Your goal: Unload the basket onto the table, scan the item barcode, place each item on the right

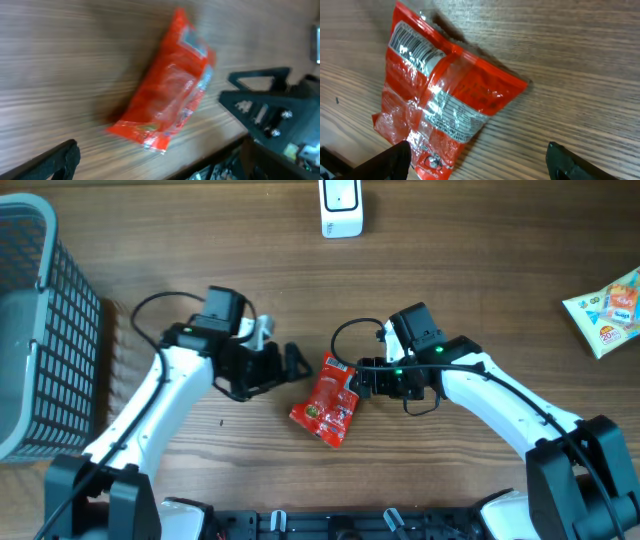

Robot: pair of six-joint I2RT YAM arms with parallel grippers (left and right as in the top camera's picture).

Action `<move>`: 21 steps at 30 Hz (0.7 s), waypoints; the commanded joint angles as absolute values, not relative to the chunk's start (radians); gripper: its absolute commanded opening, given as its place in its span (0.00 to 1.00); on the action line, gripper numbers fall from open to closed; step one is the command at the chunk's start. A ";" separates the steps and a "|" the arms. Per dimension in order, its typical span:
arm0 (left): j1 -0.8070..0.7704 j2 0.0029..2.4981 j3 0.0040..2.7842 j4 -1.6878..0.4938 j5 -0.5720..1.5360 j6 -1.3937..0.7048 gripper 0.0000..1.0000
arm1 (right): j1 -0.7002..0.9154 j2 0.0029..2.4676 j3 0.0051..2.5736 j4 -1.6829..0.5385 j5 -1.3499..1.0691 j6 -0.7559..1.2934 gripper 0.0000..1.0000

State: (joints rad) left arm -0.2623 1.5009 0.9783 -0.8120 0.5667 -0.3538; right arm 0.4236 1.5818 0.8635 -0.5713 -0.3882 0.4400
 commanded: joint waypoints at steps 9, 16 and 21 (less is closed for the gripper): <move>-0.397 1.830 0.981 -0.699 0.681 -0.317 1.00 | 0.255 1.575 0.863 -0.657 -0.513 0.329 0.86; -0.397 1.885 0.981 -0.688 0.789 -0.242 0.28 | 0.079 1.575 0.863 -0.719 -0.608 0.235 0.86; -0.397 1.885 0.981 -0.635 0.793 -0.327 0.04 | 0.079 1.575 0.863 -0.718 -0.616 0.238 0.84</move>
